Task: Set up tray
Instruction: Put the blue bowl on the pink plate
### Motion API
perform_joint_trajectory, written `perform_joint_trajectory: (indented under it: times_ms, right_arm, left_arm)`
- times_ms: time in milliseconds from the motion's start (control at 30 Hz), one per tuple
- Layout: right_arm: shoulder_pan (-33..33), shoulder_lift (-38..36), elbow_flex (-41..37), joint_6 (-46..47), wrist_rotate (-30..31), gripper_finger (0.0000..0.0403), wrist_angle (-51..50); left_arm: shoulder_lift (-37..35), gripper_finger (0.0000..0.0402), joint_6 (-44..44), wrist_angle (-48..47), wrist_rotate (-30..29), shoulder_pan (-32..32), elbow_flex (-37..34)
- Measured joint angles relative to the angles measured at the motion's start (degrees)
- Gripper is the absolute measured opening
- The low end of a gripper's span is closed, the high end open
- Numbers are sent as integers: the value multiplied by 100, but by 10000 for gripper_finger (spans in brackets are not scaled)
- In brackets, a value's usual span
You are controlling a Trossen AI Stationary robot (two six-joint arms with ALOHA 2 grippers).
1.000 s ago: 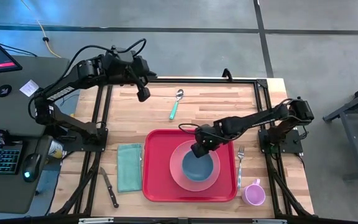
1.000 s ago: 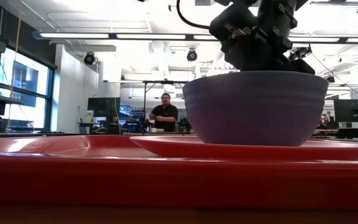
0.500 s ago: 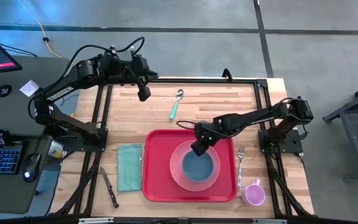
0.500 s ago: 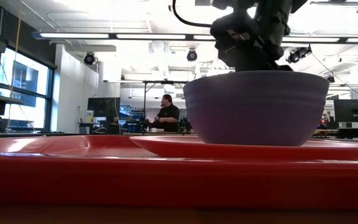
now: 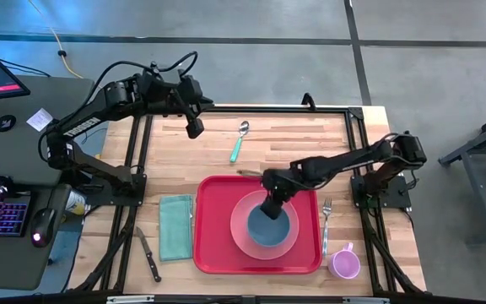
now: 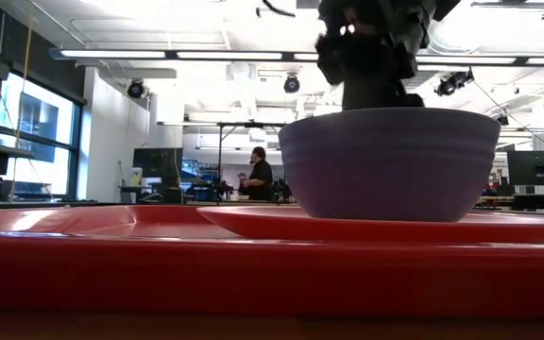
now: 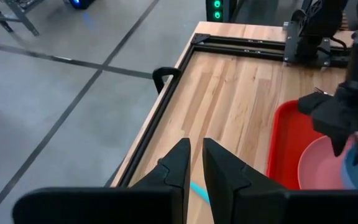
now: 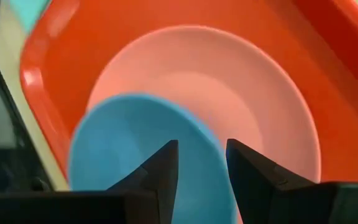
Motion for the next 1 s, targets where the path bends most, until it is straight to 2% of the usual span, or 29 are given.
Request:
perform_joint_trajectory:
  times_ms: [233,333,500,633,833,1000]
  right_arm:
    - [141,107,-1,-1546,392,136,70]
    - [138,107,-1,-1884,640,154,85]
    - [140,107,-1,-2276,585,171,89]
    - [151,107,-1,-2525,325,170,80]
    - [182,107,-1,-2846,545,153,1]
    - [167,109,-1,-3239,407,133,21]
  left_arm:
    - [0,74,42,-21,0,0,0]
    - [0,74,44,-21,0,0,0]
    - [0,74,46,-55,0,0,0]
    - [-7,74,51,-180,0,0,0]
    - [-9,74,58,-241,0,0,0]
    - [-9,74,57,-241,0,0,0]
